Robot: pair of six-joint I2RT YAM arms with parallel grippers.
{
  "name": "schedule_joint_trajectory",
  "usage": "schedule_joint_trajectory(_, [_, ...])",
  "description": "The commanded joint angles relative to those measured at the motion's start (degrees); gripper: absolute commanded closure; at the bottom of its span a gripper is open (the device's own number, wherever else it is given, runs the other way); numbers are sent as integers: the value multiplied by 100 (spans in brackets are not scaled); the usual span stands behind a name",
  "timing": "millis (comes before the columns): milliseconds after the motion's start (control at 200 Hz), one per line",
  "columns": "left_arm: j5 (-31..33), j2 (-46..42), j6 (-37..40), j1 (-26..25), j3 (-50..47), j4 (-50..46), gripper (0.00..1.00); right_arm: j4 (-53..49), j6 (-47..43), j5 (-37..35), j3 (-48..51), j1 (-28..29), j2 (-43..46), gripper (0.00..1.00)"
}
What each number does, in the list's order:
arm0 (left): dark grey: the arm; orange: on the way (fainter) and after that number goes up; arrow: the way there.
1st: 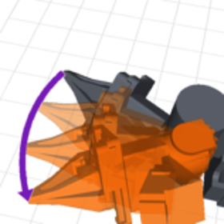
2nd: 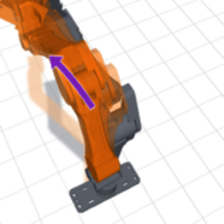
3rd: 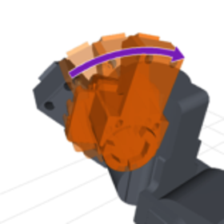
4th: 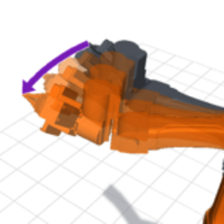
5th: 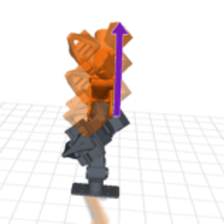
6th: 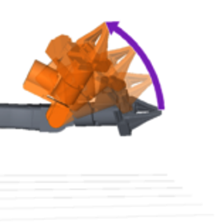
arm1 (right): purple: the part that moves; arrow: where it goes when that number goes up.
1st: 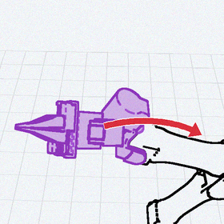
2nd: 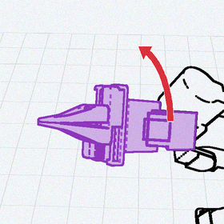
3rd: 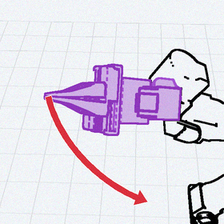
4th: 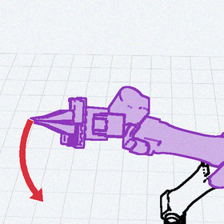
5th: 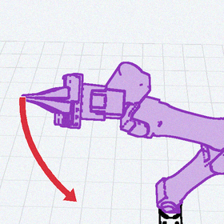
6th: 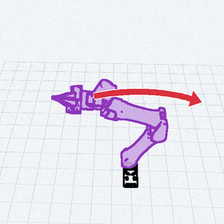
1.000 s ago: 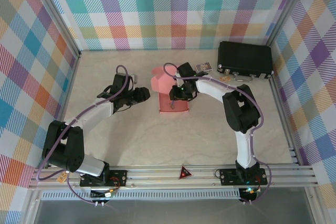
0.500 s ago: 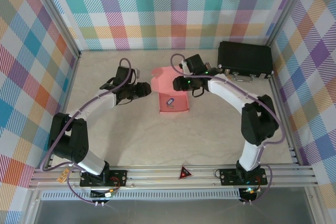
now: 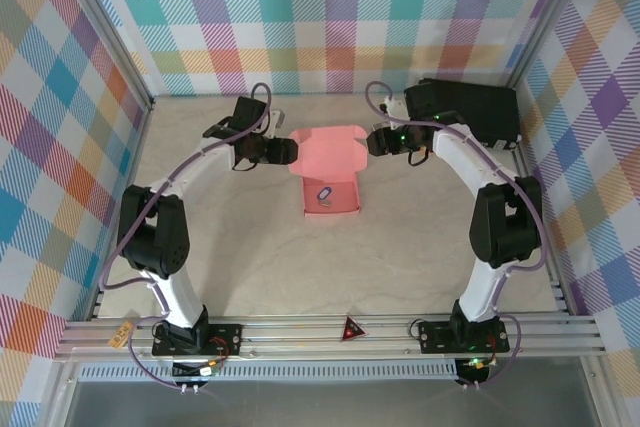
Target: Fold the paper box
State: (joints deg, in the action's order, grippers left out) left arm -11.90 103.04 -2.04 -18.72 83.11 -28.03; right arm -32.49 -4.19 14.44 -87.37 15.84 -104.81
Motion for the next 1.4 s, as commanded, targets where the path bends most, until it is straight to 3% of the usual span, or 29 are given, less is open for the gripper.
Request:
schedule_joint_trajectory(0, [-73,153,594,-44,230,-325,34,-168,-930,450,-192,57,-144,39])
schedule_joint_trajectory(425, [-705,625,882,26,741,-391,39,-175,-1305,1003,-629,60,-777,43])
schedule_joint_trajectory(735, [-898,710,772,35,804,-398,47,-363,-1329,1287,-937,68,-1005,55])
schedule_joint_trajectory(1185, [-1060,792,725,35,882,-512,59,-457,-1366,1153,-992,117,-1004,69])
schedule_joint_trajectory(1395, [-1087,838,688,35,952,-570,72,-457,-1370,1005,-968,172,-975,74])
